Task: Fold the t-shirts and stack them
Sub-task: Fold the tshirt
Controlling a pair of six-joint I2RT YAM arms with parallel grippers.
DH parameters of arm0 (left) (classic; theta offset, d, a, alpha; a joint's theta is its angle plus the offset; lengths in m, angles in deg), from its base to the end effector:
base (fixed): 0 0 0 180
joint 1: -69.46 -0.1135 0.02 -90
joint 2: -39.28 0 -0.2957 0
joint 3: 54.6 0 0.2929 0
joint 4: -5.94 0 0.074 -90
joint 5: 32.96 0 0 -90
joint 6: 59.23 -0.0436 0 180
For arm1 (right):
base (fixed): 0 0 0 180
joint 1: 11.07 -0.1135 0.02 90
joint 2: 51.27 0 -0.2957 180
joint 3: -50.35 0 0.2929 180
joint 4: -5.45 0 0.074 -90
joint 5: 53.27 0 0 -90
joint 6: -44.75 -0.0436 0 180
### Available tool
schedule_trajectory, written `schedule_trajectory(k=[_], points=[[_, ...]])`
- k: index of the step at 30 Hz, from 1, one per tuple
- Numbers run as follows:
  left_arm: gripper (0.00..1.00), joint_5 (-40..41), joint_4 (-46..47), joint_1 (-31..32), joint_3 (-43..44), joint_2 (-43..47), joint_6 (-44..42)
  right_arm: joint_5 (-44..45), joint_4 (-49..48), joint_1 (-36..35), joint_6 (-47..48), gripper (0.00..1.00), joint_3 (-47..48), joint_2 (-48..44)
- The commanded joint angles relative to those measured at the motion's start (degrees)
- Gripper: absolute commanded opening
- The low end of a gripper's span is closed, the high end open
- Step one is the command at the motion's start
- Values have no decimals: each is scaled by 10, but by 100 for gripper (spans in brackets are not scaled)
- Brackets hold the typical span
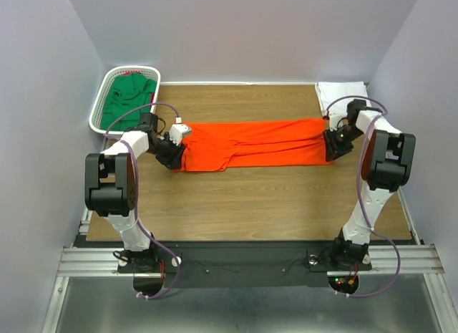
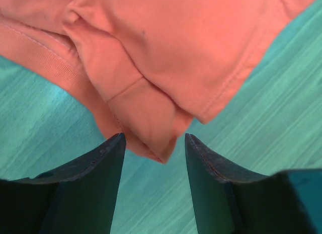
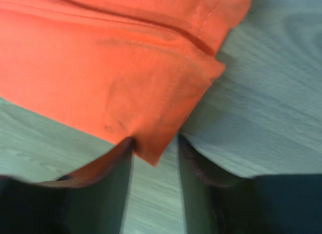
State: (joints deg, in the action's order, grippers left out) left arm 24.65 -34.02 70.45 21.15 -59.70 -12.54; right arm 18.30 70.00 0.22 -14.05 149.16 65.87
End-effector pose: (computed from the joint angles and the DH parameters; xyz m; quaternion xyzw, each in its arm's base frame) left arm 0.3848 -0.0300 0.1911 0.4121 0.8408 -0.1727 0.3056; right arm 0.4413 -0.0740 0.1701 -0.1801 0.9686 0.1268 0.1150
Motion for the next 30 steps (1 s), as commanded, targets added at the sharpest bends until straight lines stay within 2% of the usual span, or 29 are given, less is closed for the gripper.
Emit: schedule_trajectory(k=[1,2,3,6,7,15,17,18,19,21,25,28,30], points=[[47,6,28,0,-15,-9,14,0,2,1,-21,39,-1,17],[40,6,26,0,-17,-12,15,4,2,1,-20,34,-2,21],[25,4,24,0,-24,-13,14,15,0,1,-18,23,-8,21],[3,4,15,1,-36,-7,12,31,2,1,-13,4,-19,12],[0,5,12,1,-46,2,10,34,3,1,-12,1,-22,7],[0,22,-33,1,-96,79,-3,94,3,6,31,0,-73,-52],[22,25,-44,1,-95,109,-2,98,4,6,40,25,-75,-74],[37,20,-49,0,-90,121,-12,96,6,6,40,36,-72,-84],[41,16,-54,1,-86,135,-14,91,10,6,39,46,-65,-94],[45,-4,-81,1,-78,174,-27,56,34,6,32,51,-25,-121],[50,-36,-120,9,-74,218,-56,-54,84,-4,-3,51,42,-154],[50,-40,-123,43,-102,229,-64,-151,81,-45,-57,48,25,-175],[50,-36,-102,61,-118,223,-48,-214,47,-99,-119,46,-4,-182]])
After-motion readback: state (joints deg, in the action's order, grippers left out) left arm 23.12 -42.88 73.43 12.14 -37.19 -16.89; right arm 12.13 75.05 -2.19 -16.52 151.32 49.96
